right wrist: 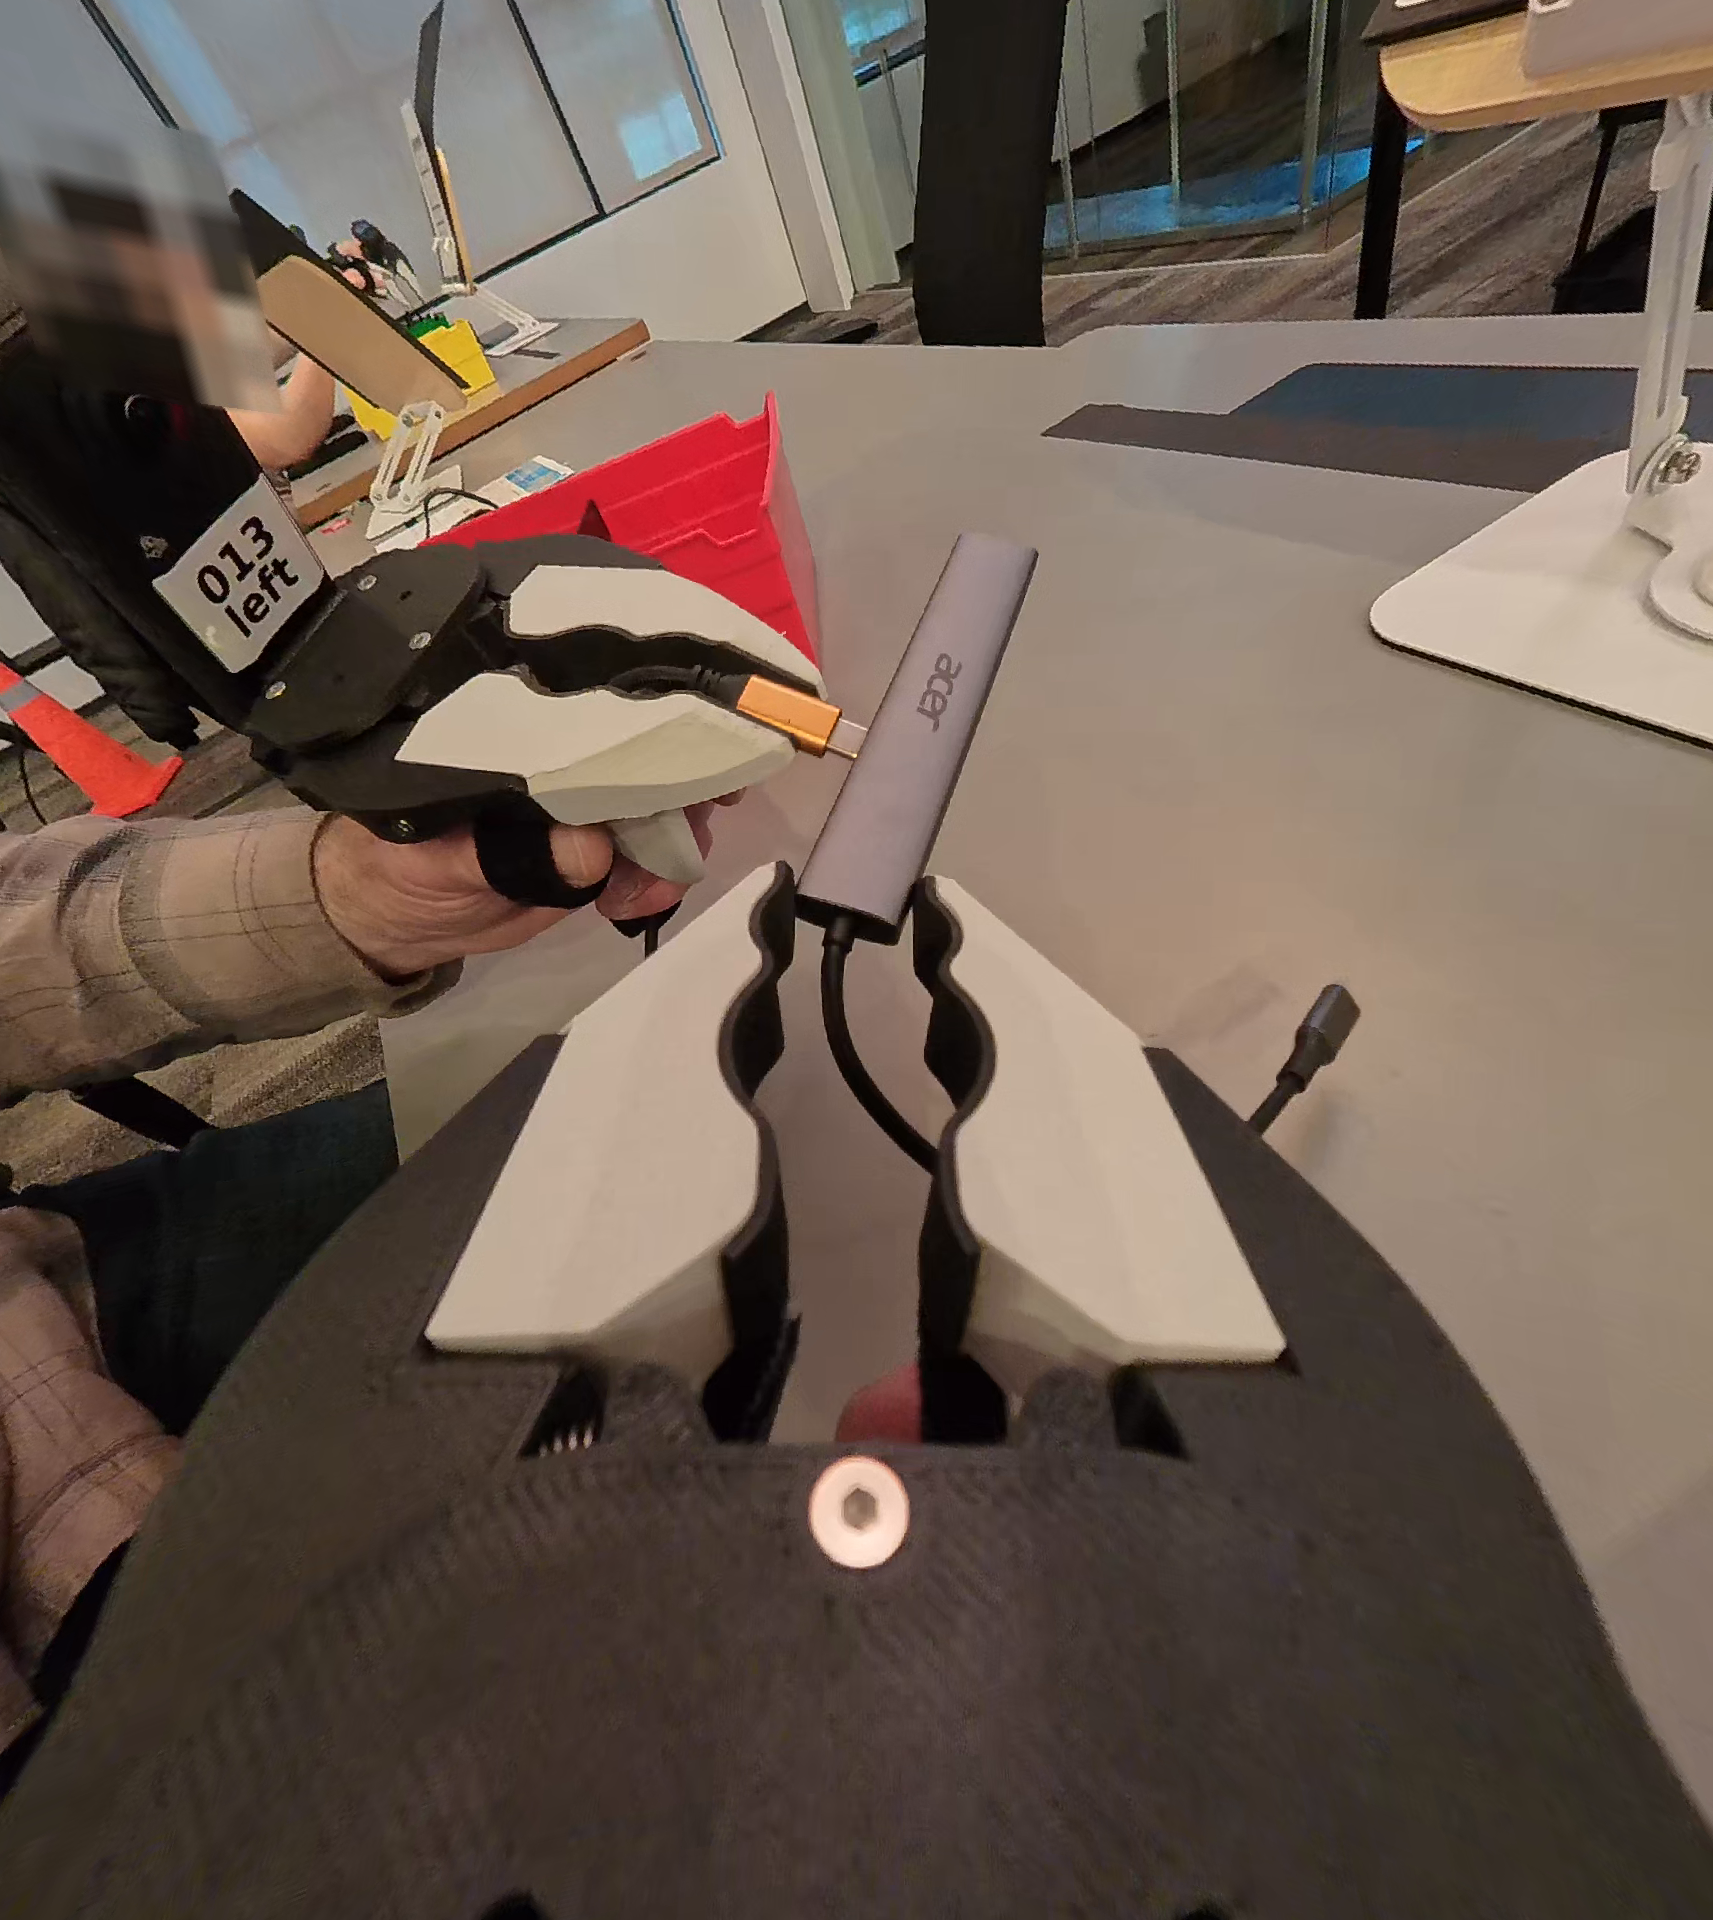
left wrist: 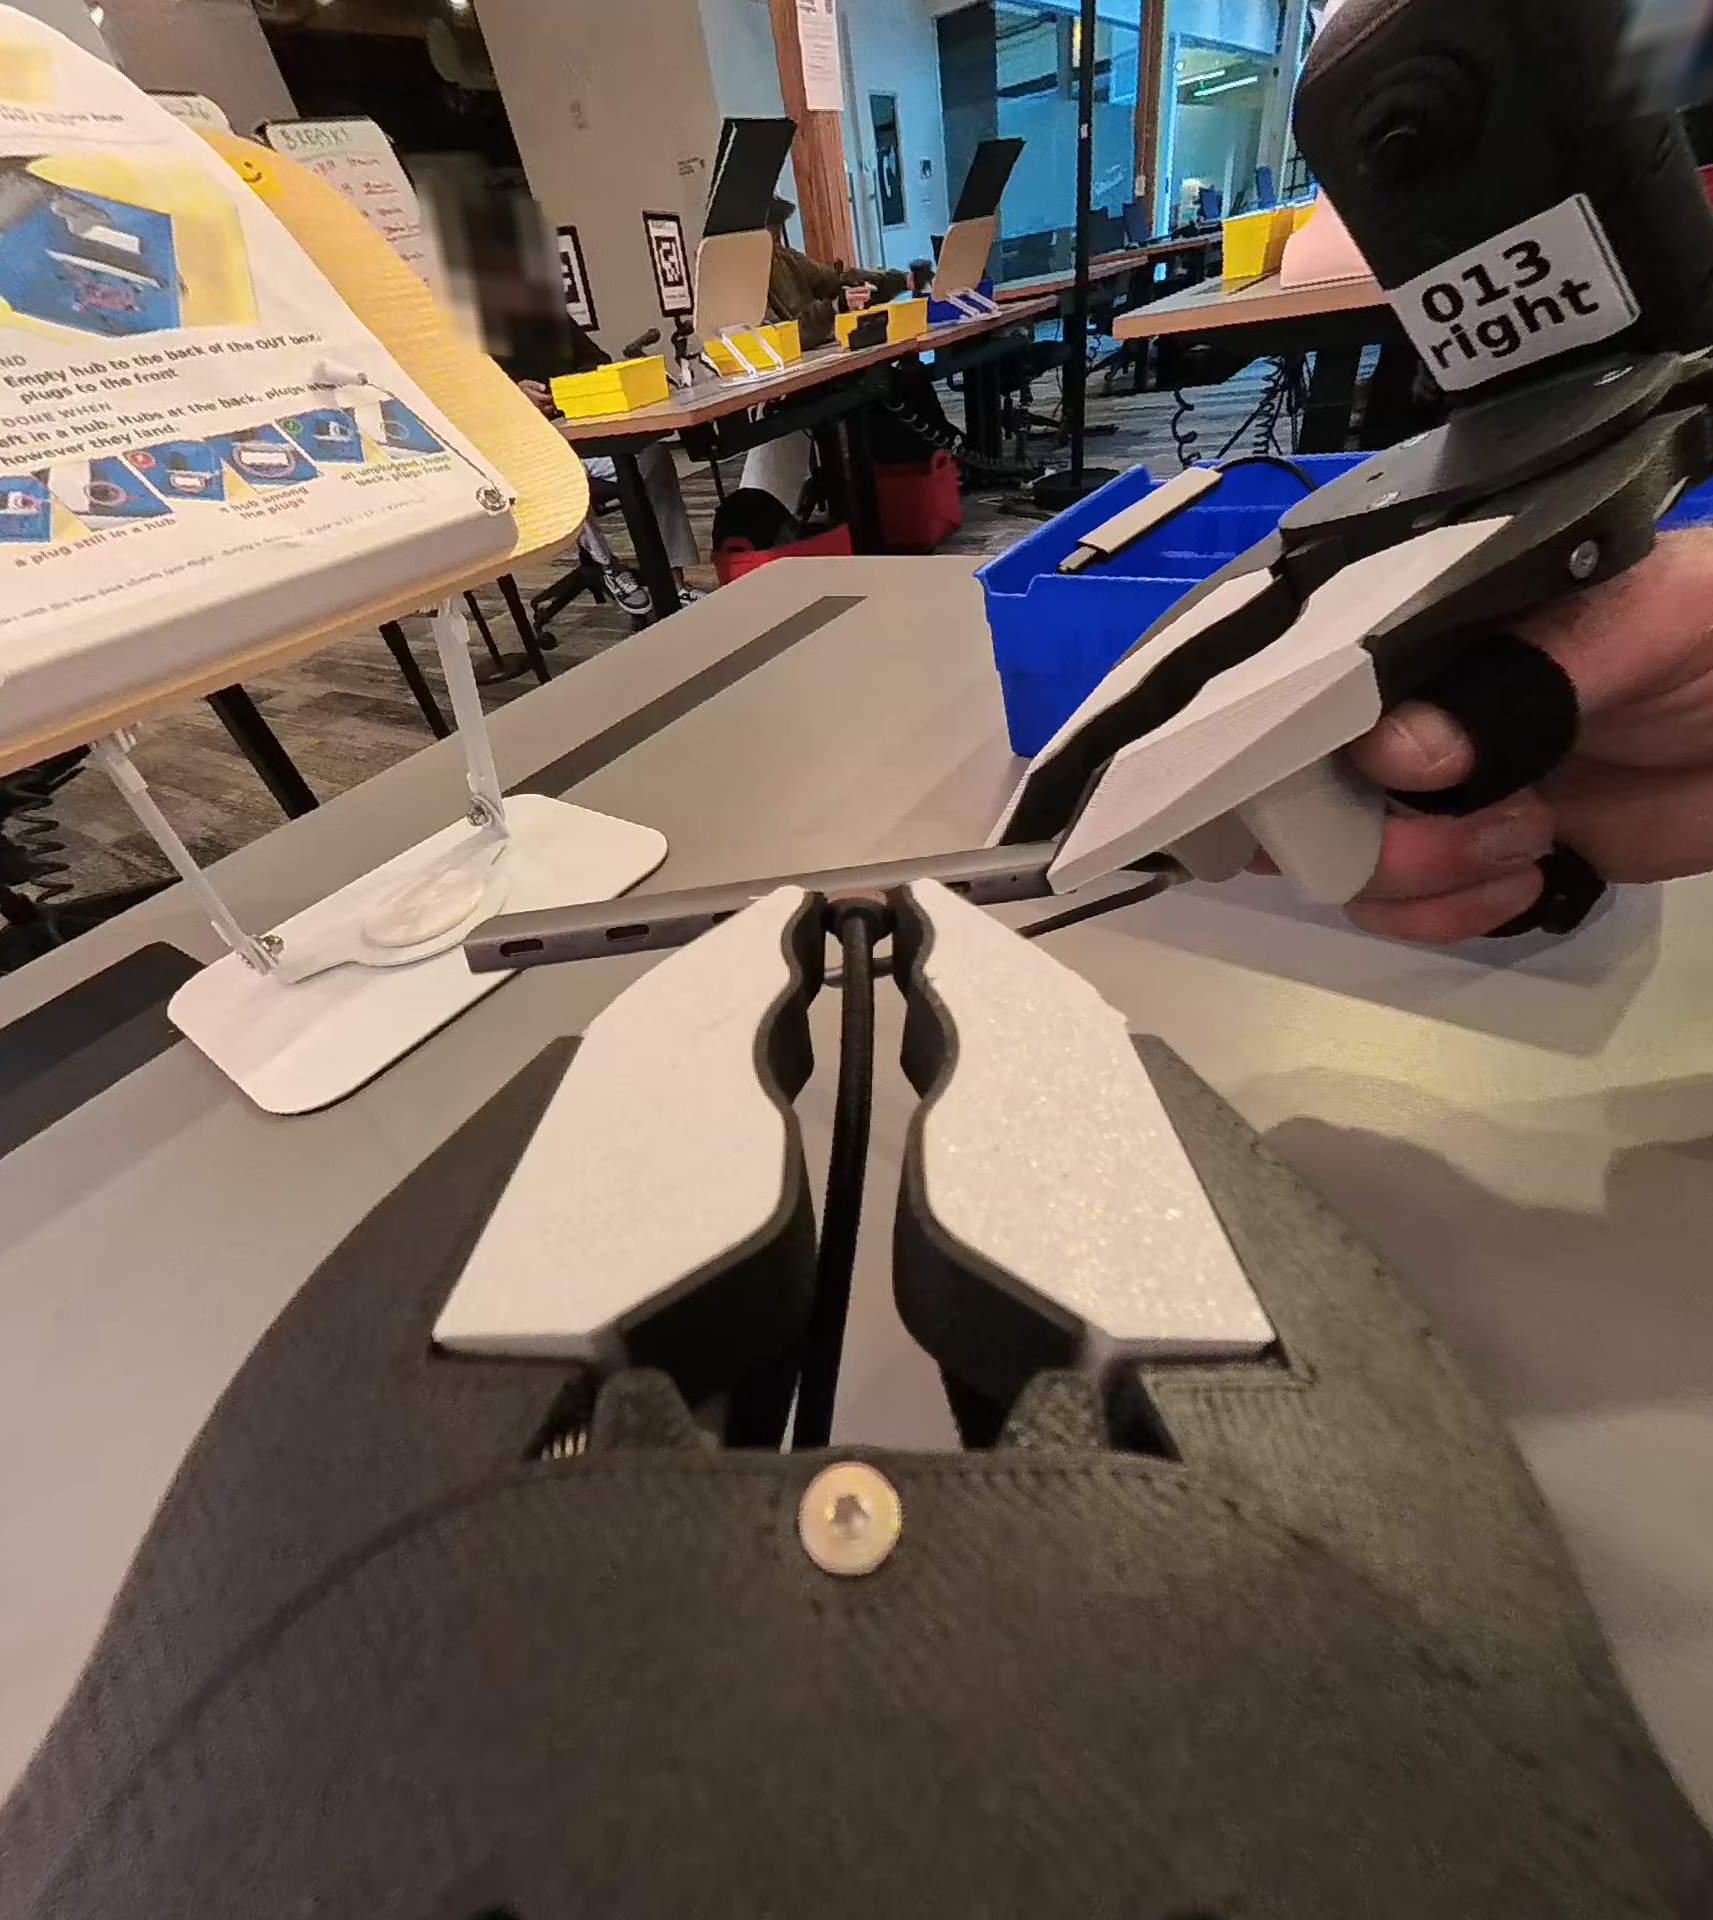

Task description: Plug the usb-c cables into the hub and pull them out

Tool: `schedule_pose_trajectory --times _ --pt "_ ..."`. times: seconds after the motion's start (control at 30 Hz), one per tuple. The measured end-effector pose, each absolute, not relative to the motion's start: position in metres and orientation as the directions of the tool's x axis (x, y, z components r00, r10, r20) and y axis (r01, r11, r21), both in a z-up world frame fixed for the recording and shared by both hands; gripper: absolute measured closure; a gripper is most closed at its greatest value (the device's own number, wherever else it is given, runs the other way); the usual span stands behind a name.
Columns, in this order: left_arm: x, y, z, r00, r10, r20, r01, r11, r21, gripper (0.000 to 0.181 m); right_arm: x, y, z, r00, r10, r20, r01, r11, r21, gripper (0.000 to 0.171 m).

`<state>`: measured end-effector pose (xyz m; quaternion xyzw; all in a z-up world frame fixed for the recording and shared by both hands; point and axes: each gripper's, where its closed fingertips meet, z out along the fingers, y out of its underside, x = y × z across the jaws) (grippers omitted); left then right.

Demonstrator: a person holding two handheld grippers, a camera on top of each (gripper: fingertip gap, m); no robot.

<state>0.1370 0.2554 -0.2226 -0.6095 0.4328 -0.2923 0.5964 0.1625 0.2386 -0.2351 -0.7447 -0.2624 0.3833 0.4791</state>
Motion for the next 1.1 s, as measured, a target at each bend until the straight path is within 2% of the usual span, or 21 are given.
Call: schedule_pose_trajectory --times 1.1 --pt "0.147 0.261 -0.215 0.463 -0.857 -0.225 -0.218 0.136 -0.966 0.169 0.174 0.238 -0.230 0.576 0.744 -0.339 -0.045 -0.385 -0.922 0.151"
